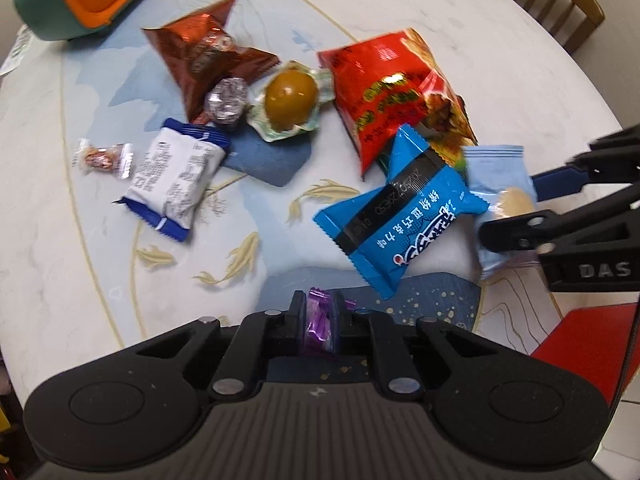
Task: Organize snacks
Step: 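Grasp the purple candy with the left tool while the right tool grasps the light-blue cookie packet, then carry both snacks into the white box and open both tools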
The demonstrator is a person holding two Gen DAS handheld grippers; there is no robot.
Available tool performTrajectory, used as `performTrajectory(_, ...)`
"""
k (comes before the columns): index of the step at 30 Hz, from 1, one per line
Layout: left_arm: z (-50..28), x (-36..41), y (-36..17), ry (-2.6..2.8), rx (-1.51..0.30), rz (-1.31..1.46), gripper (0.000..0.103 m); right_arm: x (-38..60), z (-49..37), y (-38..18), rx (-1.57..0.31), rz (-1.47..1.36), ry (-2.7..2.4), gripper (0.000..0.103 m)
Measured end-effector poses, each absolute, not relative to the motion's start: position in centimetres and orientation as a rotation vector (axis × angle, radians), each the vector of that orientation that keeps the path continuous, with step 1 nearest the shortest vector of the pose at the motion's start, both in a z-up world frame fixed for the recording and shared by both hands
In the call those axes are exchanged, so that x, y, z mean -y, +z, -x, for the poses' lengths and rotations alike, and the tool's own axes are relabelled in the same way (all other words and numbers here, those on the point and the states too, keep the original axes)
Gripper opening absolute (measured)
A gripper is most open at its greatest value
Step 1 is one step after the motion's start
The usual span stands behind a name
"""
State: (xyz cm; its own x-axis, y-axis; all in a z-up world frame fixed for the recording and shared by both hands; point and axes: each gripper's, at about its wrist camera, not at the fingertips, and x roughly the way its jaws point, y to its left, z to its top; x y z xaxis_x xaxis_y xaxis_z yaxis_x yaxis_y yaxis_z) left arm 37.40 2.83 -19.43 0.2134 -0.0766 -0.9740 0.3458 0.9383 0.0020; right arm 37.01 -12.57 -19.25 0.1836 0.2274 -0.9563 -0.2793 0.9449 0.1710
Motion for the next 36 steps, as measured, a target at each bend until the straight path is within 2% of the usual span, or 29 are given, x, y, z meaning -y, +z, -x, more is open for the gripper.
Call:
performTrajectory(11, -36.5, -3.0, -18.7, -0.288, -1.347, -0.214, 0.014, 13.8, -35.7, -17.4, -1.306, -0.002, 0.366, 0.046)
performTrajectory(13, -36.6, -2.9, -19.0, -0.286, -1.355, -0.208, 0.025, 14.0, -35.4, -17.3, -1.307, -0.007, 0.370, 0.046)
performTrajectory(15, -36.5, -2.8, -18.9, -0.291, -1.349, -0.205, 0.046, 14.2, -35.1, -17.4, -1.310, -0.009, 0.371, 0.046)
performTrajectory(17, -36.5, -2.7, -18.8, -0.294, -1.336, -0.206, 0.053, 14.4, -35.0, -17.4, -1.312, -0.015, 0.372, 0.046)
performTrajectory(24, -36.9, -2.3, -20.2, -0.283, -1.358, -0.230, 0.050, 15.0, -35.1, -17.7, -1.316, -0.028, 0.369, 0.046)
performTrajectory(25, -36.9, -2.4, -20.3, -0.278, -1.358, -0.221, 0.048, 15.1, -35.1, -17.7, -1.316, -0.029, 0.370, 0.046)
performTrajectory(27, -37.0, -2.6, -20.6, -0.270, -1.366, -0.215, 0.037, 15.2, -35.3, -17.8, -1.318, -0.032, 0.371, 0.046)
performTrajectory(31, -36.9, -2.7, -20.8, -0.275, -1.353, -0.227, 0.027, 15.3, -35.3, -17.9, -1.318, -0.033, 0.374, 0.046)
performTrajectory(32, -36.9, -2.7, -20.7, -0.276, -1.350, -0.225, 0.022, 15.2, -35.3, -17.9, -1.319, -0.034, 0.375, 0.046)
performTrajectory(36, -36.7, -3.1, -20.6, -0.267, -1.341, -0.200, 0.020, 15.1, -35.3, -17.8, -1.318, -0.034, 0.379, 0.046)
